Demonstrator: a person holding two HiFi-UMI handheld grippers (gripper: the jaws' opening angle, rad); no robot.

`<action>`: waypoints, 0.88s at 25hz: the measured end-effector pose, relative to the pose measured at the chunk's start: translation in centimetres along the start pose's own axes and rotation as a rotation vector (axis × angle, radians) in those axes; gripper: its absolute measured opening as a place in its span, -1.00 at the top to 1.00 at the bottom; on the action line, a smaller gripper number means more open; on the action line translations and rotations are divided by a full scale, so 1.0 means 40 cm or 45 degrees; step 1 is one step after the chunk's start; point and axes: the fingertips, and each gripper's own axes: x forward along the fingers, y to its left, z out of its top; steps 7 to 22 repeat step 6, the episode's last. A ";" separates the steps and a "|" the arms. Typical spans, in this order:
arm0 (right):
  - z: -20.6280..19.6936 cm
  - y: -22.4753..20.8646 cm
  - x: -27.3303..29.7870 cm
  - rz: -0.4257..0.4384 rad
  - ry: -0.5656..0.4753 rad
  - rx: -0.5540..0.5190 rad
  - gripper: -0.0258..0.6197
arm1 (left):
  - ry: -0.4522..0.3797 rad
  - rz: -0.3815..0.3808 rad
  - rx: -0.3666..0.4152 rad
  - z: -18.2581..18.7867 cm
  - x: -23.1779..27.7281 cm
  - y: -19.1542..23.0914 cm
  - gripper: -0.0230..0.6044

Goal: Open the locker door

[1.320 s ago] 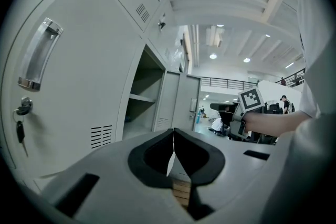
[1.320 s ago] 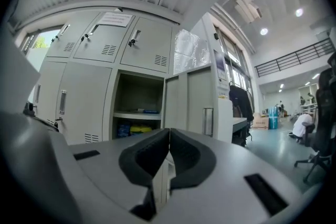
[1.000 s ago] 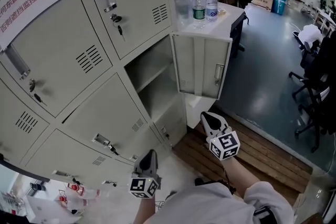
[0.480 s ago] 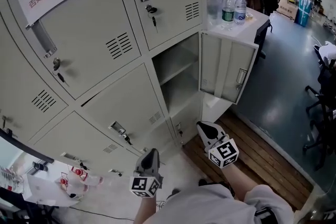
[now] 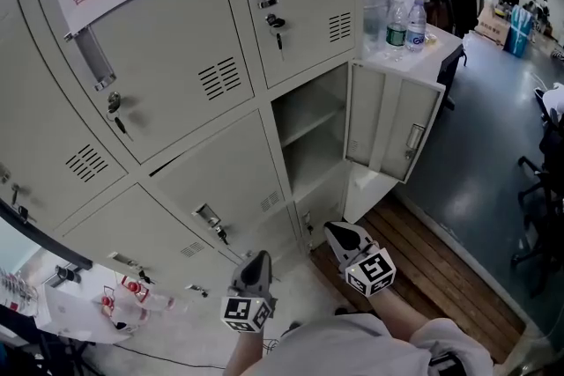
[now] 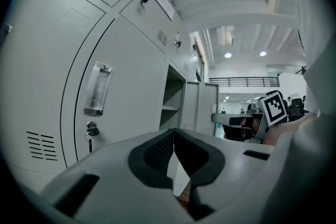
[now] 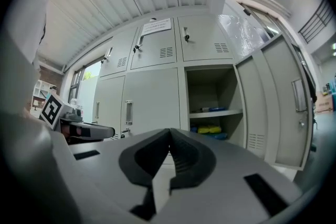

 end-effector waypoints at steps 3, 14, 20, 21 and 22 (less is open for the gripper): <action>-0.007 0.013 0.002 0.008 0.008 0.012 0.88 | -0.002 -0.007 0.003 0.002 0.003 -0.002 0.90; -0.013 0.022 0.000 0.016 0.018 0.019 0.88 | -0.004 -0.010 0.003 0.003 0.003 -0.004 0.90; -0.013 0.022 0.000 0.016 0.018 0.019 0.88 | -0.004 -0.010 0.003 0.003 0.003 -0.004 0.90; -0.013 0.022 0.000 0.016 0.018 0.019 0.88 | -0.004 -0.010 0.003 0.003 0.003 -0.004 0.90; -0.013 0.022 0.000 0.016 0.018 0.019 0.88 | -0.004 -0.010 0.003 0.003 0.003 -0.004 0.90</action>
